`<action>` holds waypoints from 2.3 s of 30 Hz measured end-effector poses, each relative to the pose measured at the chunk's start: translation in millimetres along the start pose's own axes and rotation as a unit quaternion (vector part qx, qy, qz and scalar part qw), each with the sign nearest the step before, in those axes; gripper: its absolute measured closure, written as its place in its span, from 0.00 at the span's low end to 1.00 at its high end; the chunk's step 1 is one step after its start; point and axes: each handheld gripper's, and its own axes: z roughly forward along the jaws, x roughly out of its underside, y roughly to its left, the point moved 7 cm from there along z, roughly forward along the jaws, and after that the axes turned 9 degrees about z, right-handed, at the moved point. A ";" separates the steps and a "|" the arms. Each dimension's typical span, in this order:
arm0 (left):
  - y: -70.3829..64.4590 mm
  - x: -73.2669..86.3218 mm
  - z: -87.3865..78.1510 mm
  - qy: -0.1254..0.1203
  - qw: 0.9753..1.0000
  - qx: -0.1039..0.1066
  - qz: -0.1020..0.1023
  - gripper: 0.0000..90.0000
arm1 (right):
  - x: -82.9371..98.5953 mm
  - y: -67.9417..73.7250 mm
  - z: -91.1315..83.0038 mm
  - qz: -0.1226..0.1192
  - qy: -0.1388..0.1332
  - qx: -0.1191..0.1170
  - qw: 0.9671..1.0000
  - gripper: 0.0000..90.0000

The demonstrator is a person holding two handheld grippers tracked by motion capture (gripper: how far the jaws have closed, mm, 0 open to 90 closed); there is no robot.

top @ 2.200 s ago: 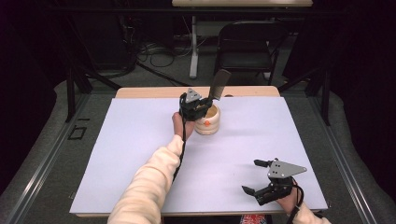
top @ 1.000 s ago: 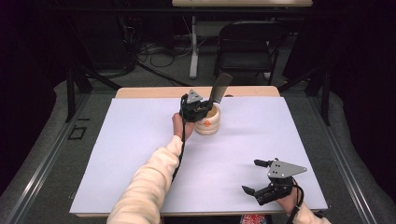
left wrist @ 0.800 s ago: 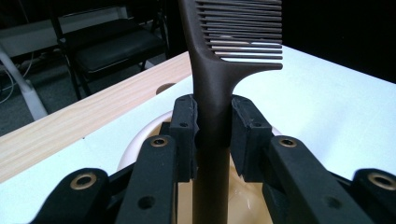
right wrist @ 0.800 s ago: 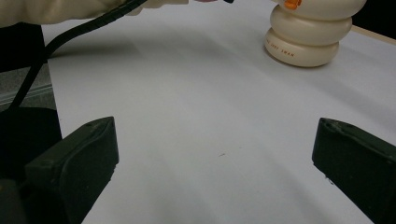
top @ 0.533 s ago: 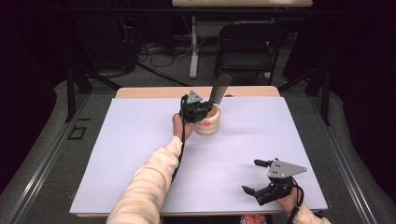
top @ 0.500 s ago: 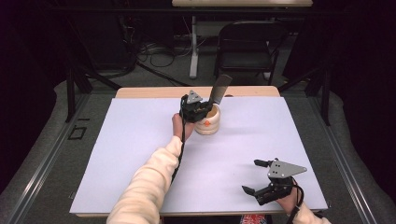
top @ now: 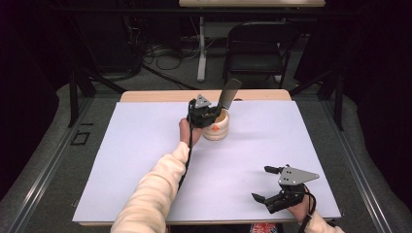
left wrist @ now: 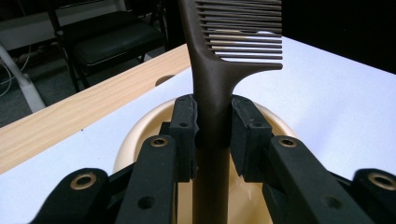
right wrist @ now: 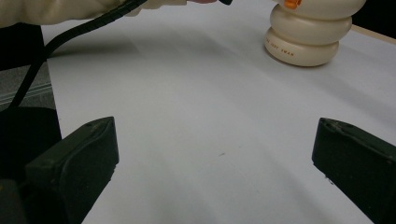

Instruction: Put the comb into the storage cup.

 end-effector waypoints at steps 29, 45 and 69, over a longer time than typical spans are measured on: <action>-1.5 -0.1 0.2 0.013 1.000 0.003 0.010 0.80 | 0.0 -0.7 0.2 -0.002 0.000 0.002 1.000 0.00; 4.6 -0.2 -14.4 0.006 1.000 0.018 -0.016 0.46 | 0.0 -0.8 0.4 -0.002 0.001 0.002 1.000 0.00; 5.8 -2.4 -58.2 0.052 0.998 0.036 0.009 0.02 | 1.7 -1.9 -1.2 0.000 0.003 0.004 1.000 0.00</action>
